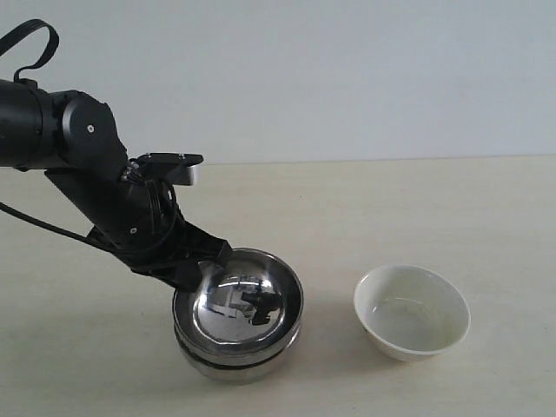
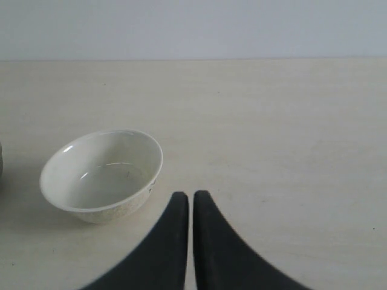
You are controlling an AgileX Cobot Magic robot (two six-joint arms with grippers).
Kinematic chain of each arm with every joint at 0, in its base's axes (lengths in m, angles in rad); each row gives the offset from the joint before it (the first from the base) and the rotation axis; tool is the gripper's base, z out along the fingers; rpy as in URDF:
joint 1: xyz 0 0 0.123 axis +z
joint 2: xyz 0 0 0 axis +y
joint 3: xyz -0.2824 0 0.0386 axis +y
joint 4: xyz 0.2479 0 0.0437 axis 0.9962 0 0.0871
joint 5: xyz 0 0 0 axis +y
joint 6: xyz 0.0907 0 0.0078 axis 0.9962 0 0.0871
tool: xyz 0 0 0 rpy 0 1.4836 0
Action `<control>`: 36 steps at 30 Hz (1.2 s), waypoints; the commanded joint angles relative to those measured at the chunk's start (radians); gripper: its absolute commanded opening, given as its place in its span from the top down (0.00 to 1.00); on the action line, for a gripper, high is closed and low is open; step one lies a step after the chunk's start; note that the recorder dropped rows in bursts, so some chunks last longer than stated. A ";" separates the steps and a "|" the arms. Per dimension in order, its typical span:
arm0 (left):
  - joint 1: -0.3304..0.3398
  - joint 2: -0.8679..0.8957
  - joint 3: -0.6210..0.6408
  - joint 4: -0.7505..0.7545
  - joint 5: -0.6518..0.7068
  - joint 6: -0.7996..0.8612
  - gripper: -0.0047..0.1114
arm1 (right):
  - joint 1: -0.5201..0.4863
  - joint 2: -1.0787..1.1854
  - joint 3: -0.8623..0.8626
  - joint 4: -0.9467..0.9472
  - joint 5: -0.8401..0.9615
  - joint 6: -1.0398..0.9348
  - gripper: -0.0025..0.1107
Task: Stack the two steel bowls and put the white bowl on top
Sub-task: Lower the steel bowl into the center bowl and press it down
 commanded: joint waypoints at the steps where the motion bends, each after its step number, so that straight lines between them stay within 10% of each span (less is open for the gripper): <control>1: -0.002 0.003 -0.001 -0.023 0.007 -0.003 0.93 | -0.004 -0.006 0.005 -0.006 -0.003 0.000 0.98; 16: -0.002 0.006 0.001 -0.034 0.011 -0.005 0.93 | -0.004 -0.006 0.005 -0.006 -0.003 0.000 0.98; 24: -0.002 0.006 0.001 -0.047 0.013 -0.005 0.63 | -0.004 -0.006 0.005 -0.006 -0.003 0.000 0.98; 36: -0.002 -0.042 -0.002 0.030 0.009 -0.005 0.64 | -0.004 -0.006 0.005 -0.006 -0.003 0.000 0.98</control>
